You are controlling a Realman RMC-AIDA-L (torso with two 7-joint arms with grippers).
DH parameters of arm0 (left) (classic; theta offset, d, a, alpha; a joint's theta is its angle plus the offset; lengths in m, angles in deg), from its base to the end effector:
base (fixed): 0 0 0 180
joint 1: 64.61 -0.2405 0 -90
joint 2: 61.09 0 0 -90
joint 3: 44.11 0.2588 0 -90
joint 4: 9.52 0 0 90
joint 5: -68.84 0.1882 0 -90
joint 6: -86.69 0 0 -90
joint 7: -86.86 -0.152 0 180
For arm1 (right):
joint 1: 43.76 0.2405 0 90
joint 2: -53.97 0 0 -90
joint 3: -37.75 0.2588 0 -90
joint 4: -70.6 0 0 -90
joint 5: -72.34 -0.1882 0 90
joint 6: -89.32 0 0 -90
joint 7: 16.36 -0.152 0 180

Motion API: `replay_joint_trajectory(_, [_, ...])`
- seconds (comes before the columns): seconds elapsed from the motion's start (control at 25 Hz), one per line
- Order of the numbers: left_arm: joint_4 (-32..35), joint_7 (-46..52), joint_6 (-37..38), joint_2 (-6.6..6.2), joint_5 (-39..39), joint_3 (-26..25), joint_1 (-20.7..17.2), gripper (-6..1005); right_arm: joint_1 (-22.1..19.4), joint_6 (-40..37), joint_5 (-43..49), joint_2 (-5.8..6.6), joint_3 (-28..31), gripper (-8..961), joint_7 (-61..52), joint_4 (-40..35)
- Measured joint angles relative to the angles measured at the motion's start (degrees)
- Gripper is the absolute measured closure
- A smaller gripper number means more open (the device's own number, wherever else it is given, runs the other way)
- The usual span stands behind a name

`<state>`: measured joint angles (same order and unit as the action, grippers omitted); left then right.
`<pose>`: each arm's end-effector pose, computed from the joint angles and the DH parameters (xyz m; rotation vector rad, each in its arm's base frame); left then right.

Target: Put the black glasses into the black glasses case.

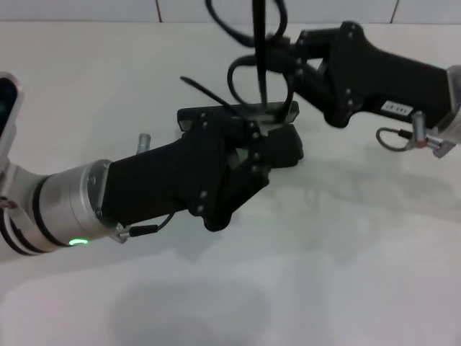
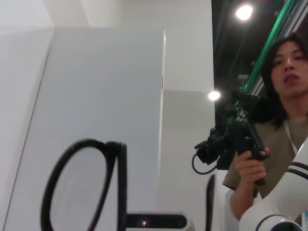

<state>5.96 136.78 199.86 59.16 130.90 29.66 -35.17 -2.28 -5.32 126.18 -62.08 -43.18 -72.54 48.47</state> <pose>-0.1717 0.2439 -0.0223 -2.5442 -0.1109 -1.7662 0.1189 0.3274 -0.0173 -2.6408 -0.0063 1.4936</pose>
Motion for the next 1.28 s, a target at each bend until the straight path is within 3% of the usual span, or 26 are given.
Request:
replay_joint_trajectory(0.56, [-3.0,1.2,-1.2,-0.15,-2.6,-0.1,0.6,966,1.8,2.3,3.0,0.07,-3.1,873,-0.4,-0.7])
replay_joint_trajectory(1.28, [-3.0,2.1,-1.7,-0.44,-2.2,0.2,-1.0,965,0.5,2.4,2.6,0.39,-3.4,871,-1.2,-1.4])
